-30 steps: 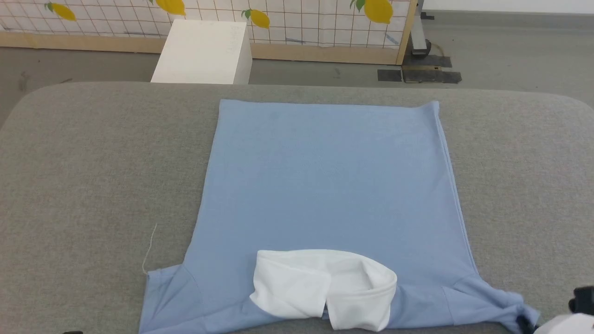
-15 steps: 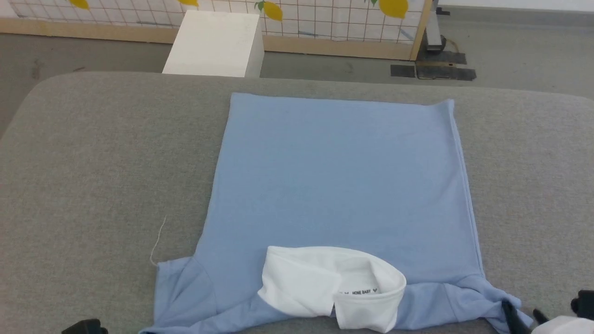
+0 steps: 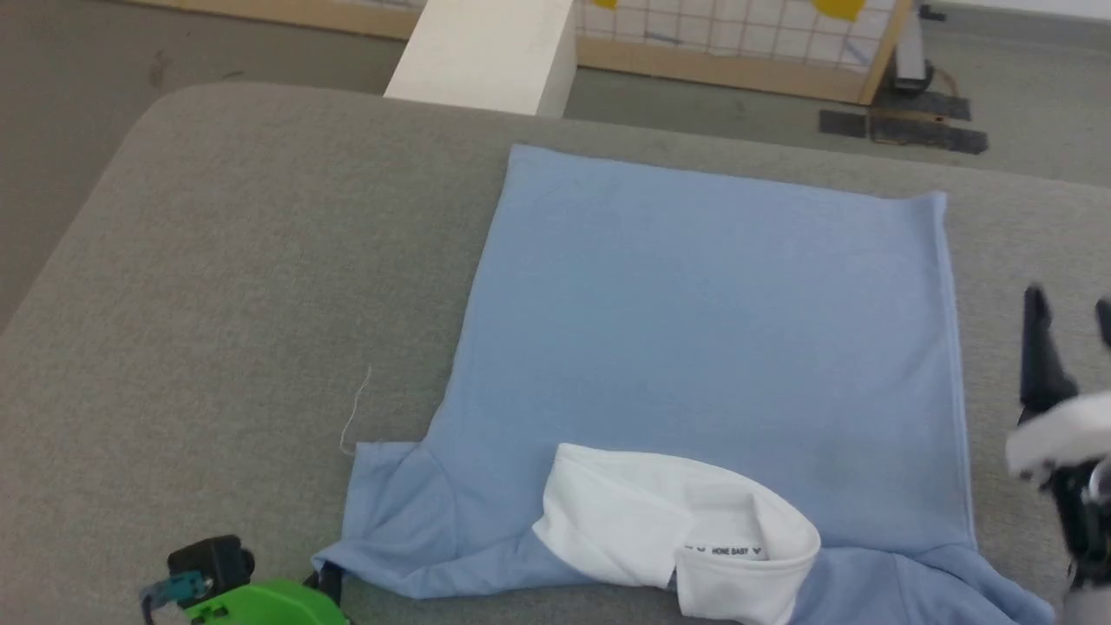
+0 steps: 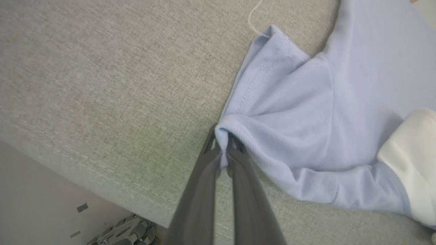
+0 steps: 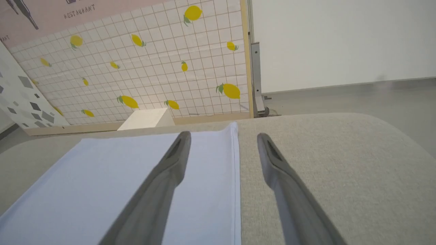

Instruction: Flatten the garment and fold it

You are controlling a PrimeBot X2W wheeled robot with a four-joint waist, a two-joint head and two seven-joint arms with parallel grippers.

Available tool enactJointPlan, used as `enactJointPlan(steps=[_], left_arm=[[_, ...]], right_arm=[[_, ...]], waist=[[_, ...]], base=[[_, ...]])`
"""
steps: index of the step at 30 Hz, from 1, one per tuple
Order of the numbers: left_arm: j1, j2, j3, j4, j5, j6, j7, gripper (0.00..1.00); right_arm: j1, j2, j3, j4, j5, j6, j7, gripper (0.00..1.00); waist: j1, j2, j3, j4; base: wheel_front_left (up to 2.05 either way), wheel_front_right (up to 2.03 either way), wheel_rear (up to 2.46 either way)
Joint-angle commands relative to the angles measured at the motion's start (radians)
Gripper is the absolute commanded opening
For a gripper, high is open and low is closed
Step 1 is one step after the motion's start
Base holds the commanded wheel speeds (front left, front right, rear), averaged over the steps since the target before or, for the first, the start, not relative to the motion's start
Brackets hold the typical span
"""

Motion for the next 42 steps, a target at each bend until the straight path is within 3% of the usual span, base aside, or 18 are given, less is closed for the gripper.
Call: enactJointPlan(steps=[1,6,15,26,27,28,29,30,31,37,42], left_arm=[[-0.030,-0.010,-0.010,-0.007,0.012,-0.008,-0.006,0.00],[-0.071,-0.028,-0.038,-0.021,0.020,-0.018,-0.013,0.00],[-0.142,-0.077,-0.080,-0.018,0.029,-0.033,-0.049,0.00],[-0.185,-0.115,-0.115,0.029,0.011,-0.065,-0.090,0.00],[-0.188,-0.116,-0.115,0.034,0.011,-0.066,-0.093,0.00],[-0.190,-0.116,-0.116,0.038,0.011,-0.067,-0.095,0.00],[-0.192,-0.117,-0.116,0.042,0.011,-0.067,-0.097,0.00],[-0.194,-0.117,-0.116,0.046,0.011,-0.067,-0.099,0.00],[-0.198,-0.116,-0.116,0.051,0.011,-0.067,-0.102,0.00],[-0.182,-0.100,-0.106,0.061,0.013,-0.055,-0.100,0.00],[-0.150,-0.075,-0.096,0.059,0.013,-0.041,-0.086,0.00]], right_arm=[[-0.073,-0.029,-0.008,0.047,-0.017,-0.001,-0.011,1.00],[-0.289,-0.106,-0.055,0.231,-0.063,-0.001,0.032,1.00],[-0.616,-0.207,-0.110,0.469,-0.198,-0.001,0.254,1.00],[-0.742,-0.226,-0.168,0.488,-0.393,-0.001,0.567,1.00],[-0.743,-0.223,-0.180,0.479,-0.408,-0.001,0.597,0.80],[-0.743,-0.218,-0.189,0.471,-0.414,-0.001,0.617,0.48],[-0.742,-0.214,-0.196,0.460,-0.421,-0.001,0.635,0.38],[-0.738,-0.210,-0.203,0.446,-0.428,-0.001,0.653,0.15],[-0.726,-0.207,-0.205,0.426,-0.431,-0.001,0.668,0.00],[-0.638,-0.169,-0.204,0.361,-0.379,-0.001,0.576,0.00],[-0.516,-0.158,-0.205,0.331,-0.295,-0.001,0.312,0.00]], waist=[[0.0001,0.0000,0.055,0.059],[0.0001,0.0000,0.130,0.117],[0.0001,0.0000,0.289,0.191],[0.0001,0.0000,0.388,0.216],[0.0001,0.0000,0.390,0.216],[0.0001,0.0000,0.390,0.215],[0.0001,0.0000,0.390,0.214],[0.0001,0.0000,0.389,0.213],[0.0001,0.0000,0.382,0.207],[0.0001,0.0000,0.306,0.170],[0.0001,0.0000,0.201,0.134]], base=[[0.00,0.00,0.00],[0.00,0.00,0.00],[0.00,0.00,0.00],[0.00,0.00,0.00],[0.00,0.00,0.00],[0.00,0.00,0.00],[0.00,0.00,0.00],[0.00,0.00,0.00],[0.00,0.00,0.00],[0.00,0.00,0.00],[0.00,0.00,0.00]])
